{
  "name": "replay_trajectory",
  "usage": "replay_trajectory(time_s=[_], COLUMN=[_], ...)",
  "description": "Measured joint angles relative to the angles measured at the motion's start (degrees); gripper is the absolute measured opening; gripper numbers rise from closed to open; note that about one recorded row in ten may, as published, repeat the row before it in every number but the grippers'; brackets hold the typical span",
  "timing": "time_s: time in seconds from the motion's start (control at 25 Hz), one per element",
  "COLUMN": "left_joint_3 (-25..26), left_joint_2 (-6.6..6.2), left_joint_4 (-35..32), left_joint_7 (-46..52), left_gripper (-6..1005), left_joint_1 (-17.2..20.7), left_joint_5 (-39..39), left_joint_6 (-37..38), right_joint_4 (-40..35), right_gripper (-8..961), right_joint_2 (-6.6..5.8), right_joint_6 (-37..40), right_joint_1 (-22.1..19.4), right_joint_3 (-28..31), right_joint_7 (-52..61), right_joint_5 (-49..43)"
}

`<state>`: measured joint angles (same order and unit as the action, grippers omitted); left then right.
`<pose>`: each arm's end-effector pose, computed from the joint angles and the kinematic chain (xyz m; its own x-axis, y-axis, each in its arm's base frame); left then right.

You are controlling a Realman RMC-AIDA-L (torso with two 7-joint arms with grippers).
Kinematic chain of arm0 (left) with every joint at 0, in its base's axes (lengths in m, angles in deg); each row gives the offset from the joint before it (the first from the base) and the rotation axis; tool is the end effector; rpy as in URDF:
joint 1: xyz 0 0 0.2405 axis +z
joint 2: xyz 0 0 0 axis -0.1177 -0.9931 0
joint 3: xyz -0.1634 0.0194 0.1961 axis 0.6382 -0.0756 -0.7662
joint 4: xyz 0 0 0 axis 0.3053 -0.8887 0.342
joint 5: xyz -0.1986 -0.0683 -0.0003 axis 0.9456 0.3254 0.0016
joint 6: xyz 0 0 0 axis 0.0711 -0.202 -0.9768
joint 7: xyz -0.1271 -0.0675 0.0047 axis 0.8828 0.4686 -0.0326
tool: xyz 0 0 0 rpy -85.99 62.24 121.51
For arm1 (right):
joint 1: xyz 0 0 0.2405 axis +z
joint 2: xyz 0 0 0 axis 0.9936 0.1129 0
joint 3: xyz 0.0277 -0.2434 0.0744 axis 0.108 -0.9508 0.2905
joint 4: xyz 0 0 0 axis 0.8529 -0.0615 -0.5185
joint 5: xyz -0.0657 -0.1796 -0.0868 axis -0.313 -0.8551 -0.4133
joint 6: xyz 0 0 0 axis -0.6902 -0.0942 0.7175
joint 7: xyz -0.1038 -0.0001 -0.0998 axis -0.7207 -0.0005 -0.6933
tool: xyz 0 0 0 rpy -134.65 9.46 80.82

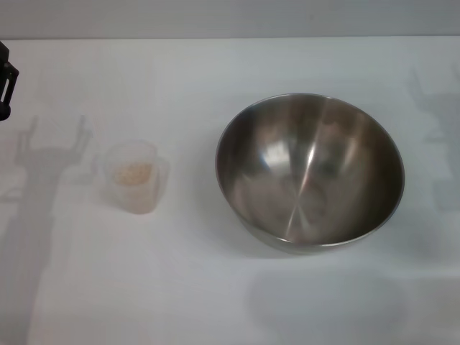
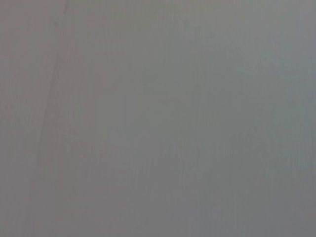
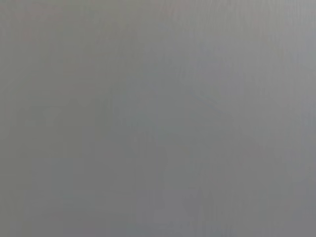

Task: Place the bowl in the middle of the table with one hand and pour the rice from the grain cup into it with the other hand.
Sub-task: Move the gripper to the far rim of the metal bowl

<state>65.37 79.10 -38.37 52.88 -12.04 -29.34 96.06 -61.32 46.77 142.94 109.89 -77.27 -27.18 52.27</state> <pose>-0.3069 0.2876 0.0035 0.6157 -0.3255 0.7176 0.7415 -0.0689 -0.6674 0.2788 0.3411 0.0341 0.7659 0.4494 -0.4599 -0.5258 0.0259 -0.8502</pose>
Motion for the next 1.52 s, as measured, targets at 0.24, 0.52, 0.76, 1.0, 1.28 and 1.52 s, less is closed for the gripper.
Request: replay_trajectory(time_s=[0.24, 0.52, 0.76, 1.0, 1.28, 1.52], left_joint_3=[-0.1, -0.1, -0.1, 0.2, 0.4, 0.4], left_joint_2=[0.0, 0.0, 0.0, -0.08, -0.19, -0.24], left_joint_4=[0.0, 0.0, -0.4, -0.6, -0.8, -1.6], left_joint_7=[0.0, 0.0, 0.0, 0.0, 0.0, 0.0], left_gripper=[832, 830, 829, 827, 826, 824], left_joint_1=[0.0, -0.2, -0.7, -0.8, -0.7, -0.8], left_joint_5=[0.0, 0.0, 0.0, 0.0, 0.1, 0.2], left_joint_6=[0.0, 0.0, -0.3, -0.3, -0.2, -0.1], right_joint_4=[-0.1, -0.3, -7.4, -31.6, -50.9, -67.8], right_gripper=[749, 745, 742, 738, 735, 731], right_joint_2=[-0.03, -0.13, -0.59, -0.94, -0.77, -0.89], right_joint_6=[-0.3, -0.4, -9.8, -42.9, -75.7, -108.5], right_joint_1=[0.1, 0.4, 0.8, -4.2, -5.8, -5.6], right_joint_3=[0.1, 0.1, 0.7, 4.7, 10.4, 17.2], right_joint_7=[0.0, -0.5, -8.0, -9.1, -7.9, -7.6], right_joint_5=[0.1, 0.1, 0.1, -2.3, -3.3, -3.1])
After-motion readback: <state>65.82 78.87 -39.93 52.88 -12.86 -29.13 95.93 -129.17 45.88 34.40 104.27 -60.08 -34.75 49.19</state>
